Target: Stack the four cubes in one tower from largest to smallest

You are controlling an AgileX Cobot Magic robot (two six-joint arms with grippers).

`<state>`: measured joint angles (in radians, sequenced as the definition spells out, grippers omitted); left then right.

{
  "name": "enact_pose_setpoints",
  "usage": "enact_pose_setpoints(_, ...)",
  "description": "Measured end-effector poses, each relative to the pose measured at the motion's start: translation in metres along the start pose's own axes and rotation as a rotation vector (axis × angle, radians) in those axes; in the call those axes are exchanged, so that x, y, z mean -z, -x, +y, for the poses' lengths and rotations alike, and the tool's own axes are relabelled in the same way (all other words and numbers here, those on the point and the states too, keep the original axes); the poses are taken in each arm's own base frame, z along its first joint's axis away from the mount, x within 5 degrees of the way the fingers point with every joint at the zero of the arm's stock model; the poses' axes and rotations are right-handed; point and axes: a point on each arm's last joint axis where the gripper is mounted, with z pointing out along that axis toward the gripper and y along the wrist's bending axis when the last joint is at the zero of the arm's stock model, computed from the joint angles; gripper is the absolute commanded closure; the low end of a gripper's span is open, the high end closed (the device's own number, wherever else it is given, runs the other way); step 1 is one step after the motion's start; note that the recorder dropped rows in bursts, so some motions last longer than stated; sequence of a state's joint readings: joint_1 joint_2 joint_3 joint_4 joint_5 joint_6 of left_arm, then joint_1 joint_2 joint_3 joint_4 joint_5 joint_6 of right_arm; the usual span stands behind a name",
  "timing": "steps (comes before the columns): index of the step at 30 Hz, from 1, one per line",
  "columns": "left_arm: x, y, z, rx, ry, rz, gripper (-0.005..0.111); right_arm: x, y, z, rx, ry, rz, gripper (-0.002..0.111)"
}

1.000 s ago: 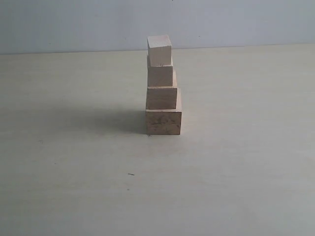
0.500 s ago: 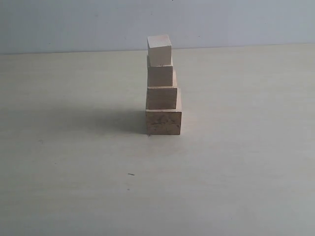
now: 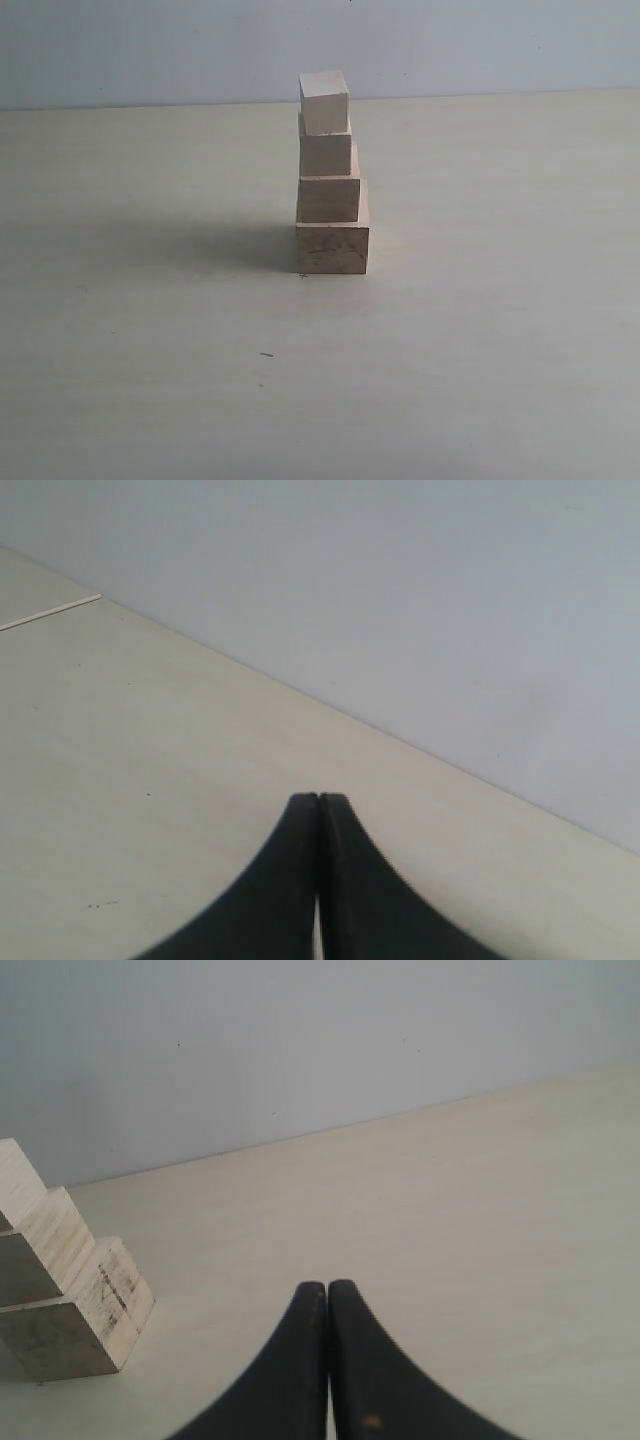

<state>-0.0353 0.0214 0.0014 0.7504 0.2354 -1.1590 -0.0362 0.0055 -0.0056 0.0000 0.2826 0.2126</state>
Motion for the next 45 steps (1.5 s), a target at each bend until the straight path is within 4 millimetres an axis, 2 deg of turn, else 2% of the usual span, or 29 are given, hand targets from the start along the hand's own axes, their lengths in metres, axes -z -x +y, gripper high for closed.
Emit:
enact_pose_setpoints(12,0.000,0.000,0.000,0.003,0.000,0.001,0.107,0.000,0.000,0.000,0.000,0.000,0.001,0.108)
enact_pose_setpoints(17,0.000,-0.009,0.002,0.215,0.032,0.095,0.107,0.000,0.000,0.000,0.000,0.000,0.001,0.108)
enact_pose_setpoints(19,0.002,-0.016,0.004,0.237,0.069,0.172,0.107,0.000,0.000,0.000,0.000,0.000,0.001,0.108)
enact_pose_setpoints(23,0.003,-0.021,0.003,-0.021,0.040,0.246,0.107,0.000,0.000,0.000,0.000,0.000,0.001,0.108)
enact_pose_setpoints(28,0.002,-0.018,-0.001,-0.382,-0.035,0.200,0.107,0.000,0.000,0.000,0.000,-0.001,0.004,0.108)
enact_pose_setpoints(30,0.002,-0.018,-0.001,-0.457,-0.038,0.199,0.107,0.000,0.000,0.000,0.000,-0.001,0.004,0.108)
enact_pose_setpoints(34,0.002,-0.018,0.000,-0.516,-0.040,0.198,0.107,0.000,0.000,0.000,0.000,-0.001,0.004,0.108)
enact_pose_setpoints(45,0.002,-0.018,-0.001,-0.528,-0.042,0.198,0.107,0.000,0.000,0.000,0.000,-0.001,0.004,0.108)
